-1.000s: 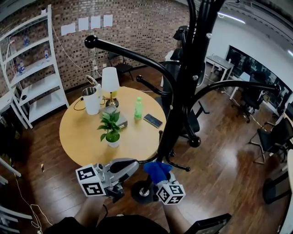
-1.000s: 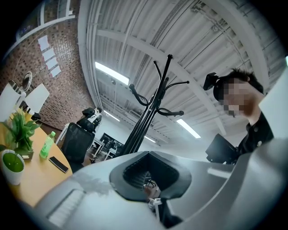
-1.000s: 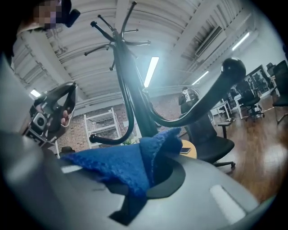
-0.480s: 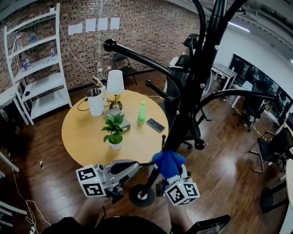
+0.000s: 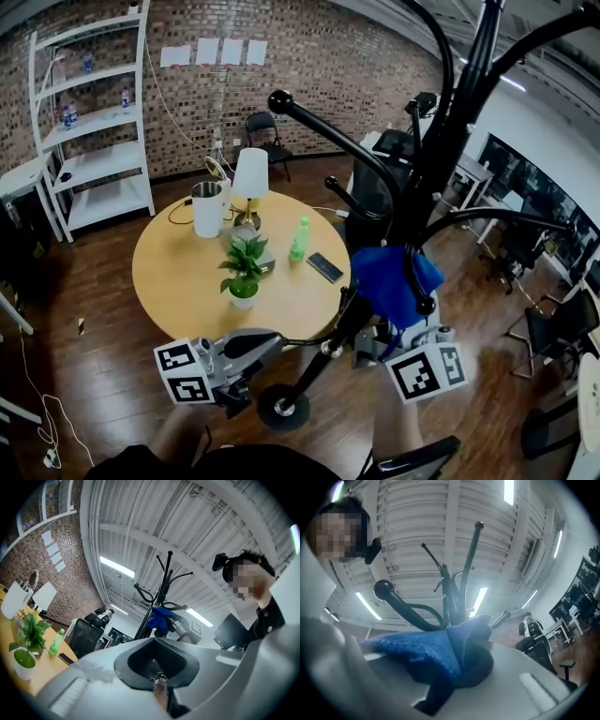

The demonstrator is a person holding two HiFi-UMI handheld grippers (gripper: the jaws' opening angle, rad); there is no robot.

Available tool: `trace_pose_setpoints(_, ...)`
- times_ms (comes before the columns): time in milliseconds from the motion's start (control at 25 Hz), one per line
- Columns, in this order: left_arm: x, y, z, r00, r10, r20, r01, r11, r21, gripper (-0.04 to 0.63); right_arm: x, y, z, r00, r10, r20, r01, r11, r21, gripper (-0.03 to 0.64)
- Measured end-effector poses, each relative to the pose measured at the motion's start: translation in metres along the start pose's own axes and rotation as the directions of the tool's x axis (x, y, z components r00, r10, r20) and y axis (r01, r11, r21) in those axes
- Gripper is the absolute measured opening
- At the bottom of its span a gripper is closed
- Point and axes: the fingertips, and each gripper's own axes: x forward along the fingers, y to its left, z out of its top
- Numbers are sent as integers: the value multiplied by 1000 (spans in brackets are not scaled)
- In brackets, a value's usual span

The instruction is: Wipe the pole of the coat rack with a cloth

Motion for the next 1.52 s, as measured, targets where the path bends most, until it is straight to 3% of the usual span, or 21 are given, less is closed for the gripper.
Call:
trace_pose_setpoints(200,-3,3,0,1000,14,3,-14,1000,-8,2,-11,-4,-14,1000,-27,-7,27,999,-32,25)
trace_pose_setpoints(480,5,3,-11,1000,0,-31,-1,1000,-29,2,-64,-28,-107,979,-99,-176,106,994,31,25)
trace_pose_setpoints(720,11,1,-20,997,0,-72,-2,1000,-19,2,-120,-52,-206,913,-177,-368,196,980,14,25)
trace_pose_setpoints(920,13,-2,-24,996,-4,-86,2,1000,-22,2,-158,-69,-269,837,-218,-502,266,964,25,25)
trace_pose_setpoints(1240,8,-4,-23,996,7,-86,-8,1000,-13,3,-168,-78,-284,793,-240,-560,335,939,72,25)
trace_pose_setpoints(1360,7,-5,-22,997,8,-81,-10,1000,-13,2,-159,-72,-271,809,-230,-541,354,925,137,25)
trace_pose_setpoints(1520,6,-3,-20,998,12,-69,-13,1000,-12,2,-120,-50,-216,901,-165,-402,246,956,161,25)
